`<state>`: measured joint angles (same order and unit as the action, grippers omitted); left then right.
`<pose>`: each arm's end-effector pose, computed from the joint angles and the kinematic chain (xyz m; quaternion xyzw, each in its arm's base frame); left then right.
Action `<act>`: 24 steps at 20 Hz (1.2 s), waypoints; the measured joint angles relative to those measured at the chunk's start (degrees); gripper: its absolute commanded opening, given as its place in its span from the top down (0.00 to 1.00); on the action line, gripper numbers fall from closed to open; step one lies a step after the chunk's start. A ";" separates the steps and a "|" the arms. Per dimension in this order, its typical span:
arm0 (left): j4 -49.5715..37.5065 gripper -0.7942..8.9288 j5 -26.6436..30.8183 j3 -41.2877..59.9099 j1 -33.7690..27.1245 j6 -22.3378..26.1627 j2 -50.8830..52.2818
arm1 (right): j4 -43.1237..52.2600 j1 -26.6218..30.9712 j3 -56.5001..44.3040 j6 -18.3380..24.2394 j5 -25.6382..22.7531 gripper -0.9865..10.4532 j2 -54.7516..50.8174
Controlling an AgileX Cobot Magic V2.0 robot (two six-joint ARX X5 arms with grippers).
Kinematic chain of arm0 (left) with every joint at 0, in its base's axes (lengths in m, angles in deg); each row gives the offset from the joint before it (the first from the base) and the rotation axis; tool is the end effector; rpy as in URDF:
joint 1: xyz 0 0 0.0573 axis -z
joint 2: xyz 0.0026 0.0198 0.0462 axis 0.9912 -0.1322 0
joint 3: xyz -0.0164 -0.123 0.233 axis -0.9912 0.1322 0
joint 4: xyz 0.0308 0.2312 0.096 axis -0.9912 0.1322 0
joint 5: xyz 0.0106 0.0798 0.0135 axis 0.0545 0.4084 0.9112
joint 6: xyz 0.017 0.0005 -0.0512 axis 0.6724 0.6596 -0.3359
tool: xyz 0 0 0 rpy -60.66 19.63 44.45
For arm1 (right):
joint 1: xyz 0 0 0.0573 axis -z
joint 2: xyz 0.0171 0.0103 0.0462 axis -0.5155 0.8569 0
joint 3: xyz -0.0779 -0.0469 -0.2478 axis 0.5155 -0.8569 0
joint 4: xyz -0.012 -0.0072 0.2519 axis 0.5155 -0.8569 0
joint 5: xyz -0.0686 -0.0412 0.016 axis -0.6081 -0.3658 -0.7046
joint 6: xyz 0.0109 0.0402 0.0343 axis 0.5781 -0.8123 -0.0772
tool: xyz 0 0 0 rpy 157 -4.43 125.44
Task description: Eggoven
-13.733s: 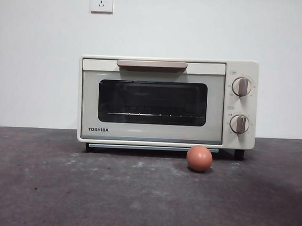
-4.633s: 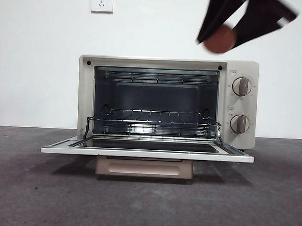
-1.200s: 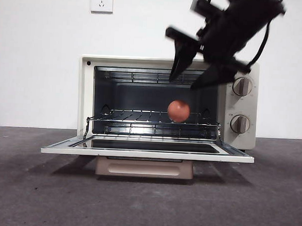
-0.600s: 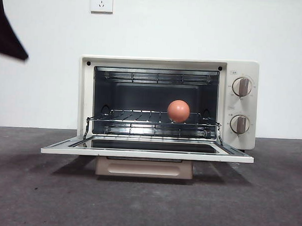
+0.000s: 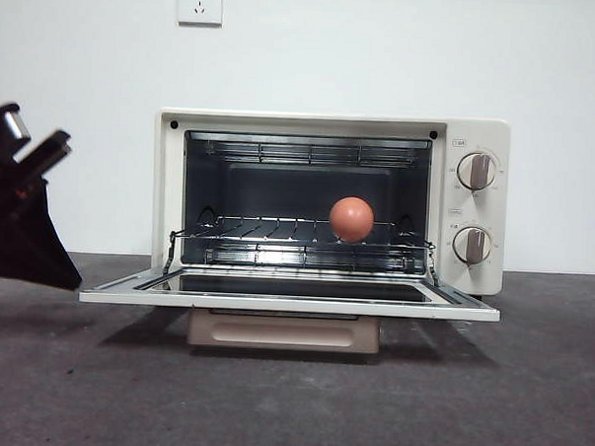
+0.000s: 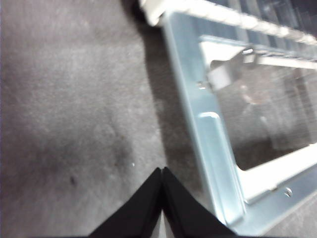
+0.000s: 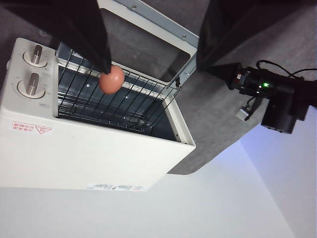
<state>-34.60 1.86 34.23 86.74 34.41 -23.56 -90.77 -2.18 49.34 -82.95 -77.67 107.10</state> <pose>0.2650 -0.0360 0.1527 -0.1883 0.4179 -0.2562 0.8510 0.0897 0.0625 0.3866 0.0935 0.1586 0.3159 0.9307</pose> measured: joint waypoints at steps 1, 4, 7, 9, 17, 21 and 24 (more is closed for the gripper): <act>-1.49 0.91 -0.81 0.00 0.35 -0.24 -1.20 | 0.02 -0.02 0.00 0.00 -0.04 0.67 0.02; -5.64 0.91 -1.36 0.00 2.43 -1.27 -4.96 | 0.04 -0.02 0.00 0.00 -0.02 0.67 0.04; -7.80 0.91 -1.36 0.00 4.22 -2.08 -8.33 | 0.04 -0.02 0.00 0.00 -0.04 0.67 0.07; -9.20 0.91 -1.62 0.00 5.01 -2.93 -8.61 | 0.04 -0.02 0.00 0.00 -0.04 0.67 0.07; -19.69 0.91 -10.12 0.55 3.91 -12.20 -8.74 | 0.00 -0.02 0.00 0.00 -0.07 0.67 0.11; -36.22 0.91 -14.01 0.15 4.42 -21.75 -8.92 | -1.29 -0.02 0.00 0.00 -0.07 0.67 0.11; -45.55 0.91 -14.21 -0.42 3.76 -28.94 -8.92 | -2.54 -0.02 0.00 0.00 -0.07 0.67 0.11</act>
<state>-80.15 -12.35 33.81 90.50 5.47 -32.48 -93.31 -2.20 49.34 -82.95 -77.73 107.21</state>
